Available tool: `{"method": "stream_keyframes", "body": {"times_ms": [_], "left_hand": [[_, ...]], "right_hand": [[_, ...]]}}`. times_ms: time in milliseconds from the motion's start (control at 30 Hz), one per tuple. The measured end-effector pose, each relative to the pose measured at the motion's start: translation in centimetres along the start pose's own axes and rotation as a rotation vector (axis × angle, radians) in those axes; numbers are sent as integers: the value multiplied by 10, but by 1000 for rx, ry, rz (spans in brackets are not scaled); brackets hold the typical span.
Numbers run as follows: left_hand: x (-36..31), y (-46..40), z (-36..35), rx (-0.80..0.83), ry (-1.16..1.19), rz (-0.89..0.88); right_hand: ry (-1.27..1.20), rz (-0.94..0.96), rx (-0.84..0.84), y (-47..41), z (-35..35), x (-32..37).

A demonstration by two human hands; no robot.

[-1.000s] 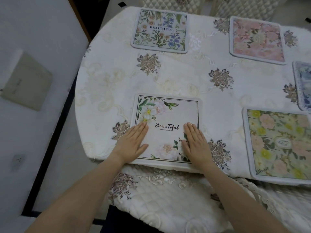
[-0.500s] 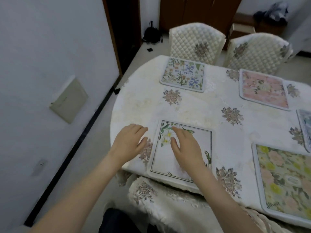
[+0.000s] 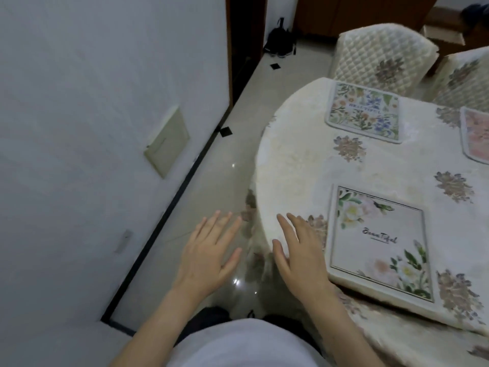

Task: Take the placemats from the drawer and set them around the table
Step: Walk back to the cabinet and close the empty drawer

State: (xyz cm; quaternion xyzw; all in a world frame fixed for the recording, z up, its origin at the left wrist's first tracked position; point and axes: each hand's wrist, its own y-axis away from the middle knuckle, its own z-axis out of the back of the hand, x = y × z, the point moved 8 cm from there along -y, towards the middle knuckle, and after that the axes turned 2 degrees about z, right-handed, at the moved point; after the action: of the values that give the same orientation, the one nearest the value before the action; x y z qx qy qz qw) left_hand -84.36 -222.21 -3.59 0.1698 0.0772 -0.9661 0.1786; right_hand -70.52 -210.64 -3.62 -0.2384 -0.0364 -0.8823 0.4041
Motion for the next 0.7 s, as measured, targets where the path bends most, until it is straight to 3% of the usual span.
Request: {"method": "stream_keyframes", "body": {"times_ms": [267,467,700], "left_hand": [[129,5,58,-95,-3,151],[167,-52,64,-135,53,128],[196,-165,56,-27,19,32]], "right_hand": [[33,113,124,-47,-57,93],[103,65,109,-114,-62,87],[77,0,66,-220,-77,62]]}}
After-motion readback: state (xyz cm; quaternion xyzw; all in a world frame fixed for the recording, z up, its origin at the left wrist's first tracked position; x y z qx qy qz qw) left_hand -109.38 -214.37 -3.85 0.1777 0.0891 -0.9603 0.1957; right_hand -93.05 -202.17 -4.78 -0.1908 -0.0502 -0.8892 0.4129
